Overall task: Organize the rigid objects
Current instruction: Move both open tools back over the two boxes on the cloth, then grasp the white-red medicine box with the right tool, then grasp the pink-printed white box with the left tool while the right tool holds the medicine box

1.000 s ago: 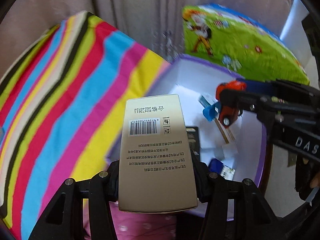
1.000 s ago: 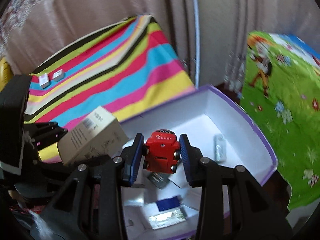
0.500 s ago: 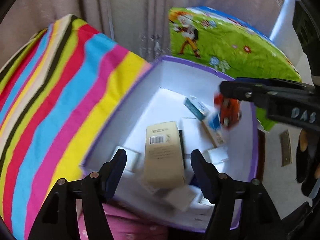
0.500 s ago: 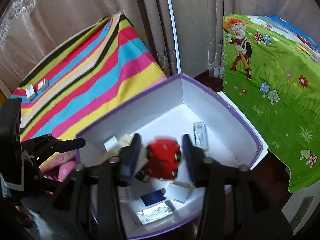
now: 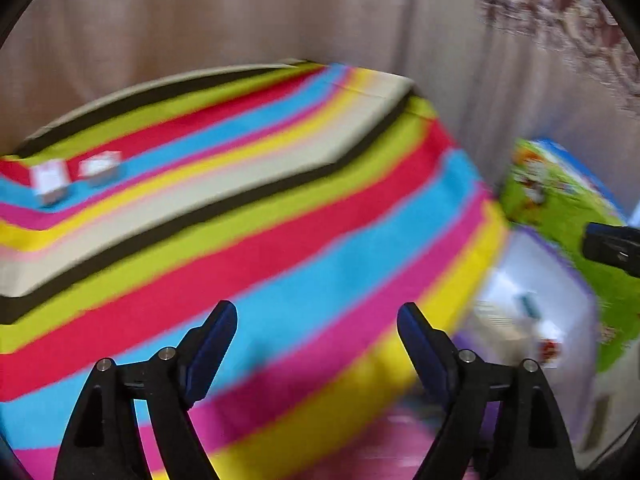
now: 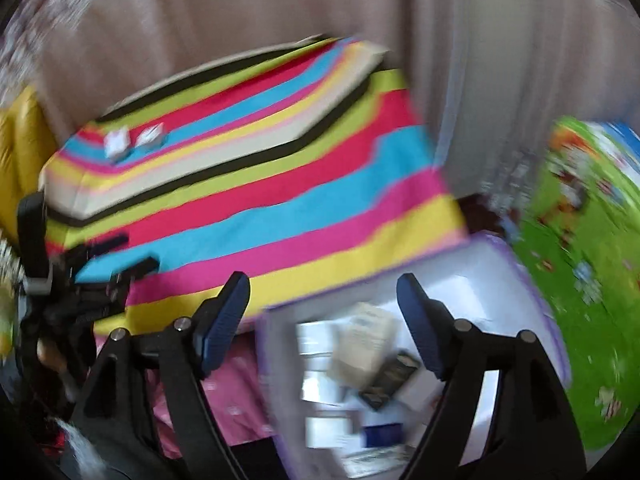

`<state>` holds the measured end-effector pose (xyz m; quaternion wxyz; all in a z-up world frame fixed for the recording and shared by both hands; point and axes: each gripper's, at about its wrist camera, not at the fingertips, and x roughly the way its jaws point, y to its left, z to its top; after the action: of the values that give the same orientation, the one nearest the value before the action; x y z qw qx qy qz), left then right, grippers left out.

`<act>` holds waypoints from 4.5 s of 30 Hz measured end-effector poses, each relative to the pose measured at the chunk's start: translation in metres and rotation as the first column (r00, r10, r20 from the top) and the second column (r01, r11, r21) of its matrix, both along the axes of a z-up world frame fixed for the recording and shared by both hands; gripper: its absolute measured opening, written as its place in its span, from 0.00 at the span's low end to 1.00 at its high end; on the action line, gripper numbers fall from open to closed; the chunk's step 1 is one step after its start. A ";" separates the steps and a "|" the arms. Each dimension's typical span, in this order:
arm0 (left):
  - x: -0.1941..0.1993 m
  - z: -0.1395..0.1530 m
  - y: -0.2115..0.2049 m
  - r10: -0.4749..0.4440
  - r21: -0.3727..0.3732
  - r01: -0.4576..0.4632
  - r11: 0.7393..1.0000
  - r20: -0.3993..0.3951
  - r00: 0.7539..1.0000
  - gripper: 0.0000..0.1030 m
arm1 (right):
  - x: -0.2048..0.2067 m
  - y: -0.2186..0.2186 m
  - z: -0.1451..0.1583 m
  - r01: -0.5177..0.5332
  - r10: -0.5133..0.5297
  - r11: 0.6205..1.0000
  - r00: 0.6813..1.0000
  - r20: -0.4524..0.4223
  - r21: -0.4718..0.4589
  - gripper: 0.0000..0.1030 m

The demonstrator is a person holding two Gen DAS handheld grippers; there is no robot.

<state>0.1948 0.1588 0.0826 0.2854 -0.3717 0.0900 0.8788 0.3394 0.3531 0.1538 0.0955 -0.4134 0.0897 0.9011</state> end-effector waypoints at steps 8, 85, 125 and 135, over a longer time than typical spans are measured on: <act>-0.086 -0.014 -0.105 0.271 -0.141 -0.280 0.950 -0.083 0.959 0.81 | -0.103 -0.104 -0.024 -0.287 0.282 0.958 0.952 0.121 0.021 0.80; -0.196 -0.069 -0.230 0.579 -0.149 -0.561 0.814 0.132 0.805 1.00 | -0.373 -0.196 -0.110 -0.417 0.404 0.892 0.908 0.111 0.172 0.43; -0.379 -0.033 -0.196 0.854 -0.126 -0.860 0.495 -0.112 0.508 1.00 | -0.371 -0.205 -0.114 -0.383 0.379 0.917 0.924 0.053 0.112 0.44; -0.394 -0.034 -0.218 0.795 -0.114 -0.787 0.606 0.043 0.605 0.65 | -0.373 -0.204 -0.115 -0.382 0.379 0.919 0.924 0.050 0.101 0.44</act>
<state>-0.1995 -0.0591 0.0483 -0.1445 -0.4236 -0.0597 0.8922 -0.0339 0.1486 0.0391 -0.0576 -0.4302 -0.0431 0.8998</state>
